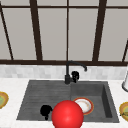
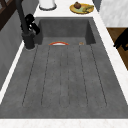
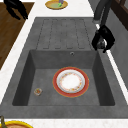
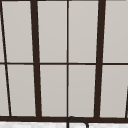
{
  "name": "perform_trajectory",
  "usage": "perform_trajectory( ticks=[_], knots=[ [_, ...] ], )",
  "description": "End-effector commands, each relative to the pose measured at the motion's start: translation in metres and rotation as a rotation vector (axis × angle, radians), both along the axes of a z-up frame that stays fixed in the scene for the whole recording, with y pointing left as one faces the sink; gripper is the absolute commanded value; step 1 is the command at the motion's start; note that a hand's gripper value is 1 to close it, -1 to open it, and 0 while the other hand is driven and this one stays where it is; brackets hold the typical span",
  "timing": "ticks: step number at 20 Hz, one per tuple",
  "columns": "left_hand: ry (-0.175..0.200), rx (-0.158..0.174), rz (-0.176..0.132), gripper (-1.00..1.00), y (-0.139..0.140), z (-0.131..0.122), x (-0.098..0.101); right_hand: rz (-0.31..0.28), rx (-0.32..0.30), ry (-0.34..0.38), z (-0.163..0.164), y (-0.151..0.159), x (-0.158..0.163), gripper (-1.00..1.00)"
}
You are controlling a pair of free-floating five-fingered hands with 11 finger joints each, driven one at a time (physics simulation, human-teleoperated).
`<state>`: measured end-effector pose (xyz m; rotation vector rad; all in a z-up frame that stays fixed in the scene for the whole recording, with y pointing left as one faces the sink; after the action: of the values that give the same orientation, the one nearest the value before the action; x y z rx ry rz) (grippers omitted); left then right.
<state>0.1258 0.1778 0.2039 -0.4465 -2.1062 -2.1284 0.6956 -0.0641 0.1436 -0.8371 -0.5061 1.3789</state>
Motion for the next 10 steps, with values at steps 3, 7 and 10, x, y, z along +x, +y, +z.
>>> perform_trajectory(
  ticks=[3,7,10],
  knots=[
    [0.000,0.000,0.000,0.00,0.000,0.000,0.000,-0.057,-0.123,-0.064,0.004,0.012,0.013,1.00],
    [0.000,0.000,0.000,0.00,0.000,0.000,0.000,-0.029,-0.127,0.007,-0.002,0.039,0.022,1.00],
    [0.000,0.000,0.000,0.00,0.000,0.000,0.000,-0.012,-0.187,0.011,-0.003,0.044,0.014,1.00]
  ],
)
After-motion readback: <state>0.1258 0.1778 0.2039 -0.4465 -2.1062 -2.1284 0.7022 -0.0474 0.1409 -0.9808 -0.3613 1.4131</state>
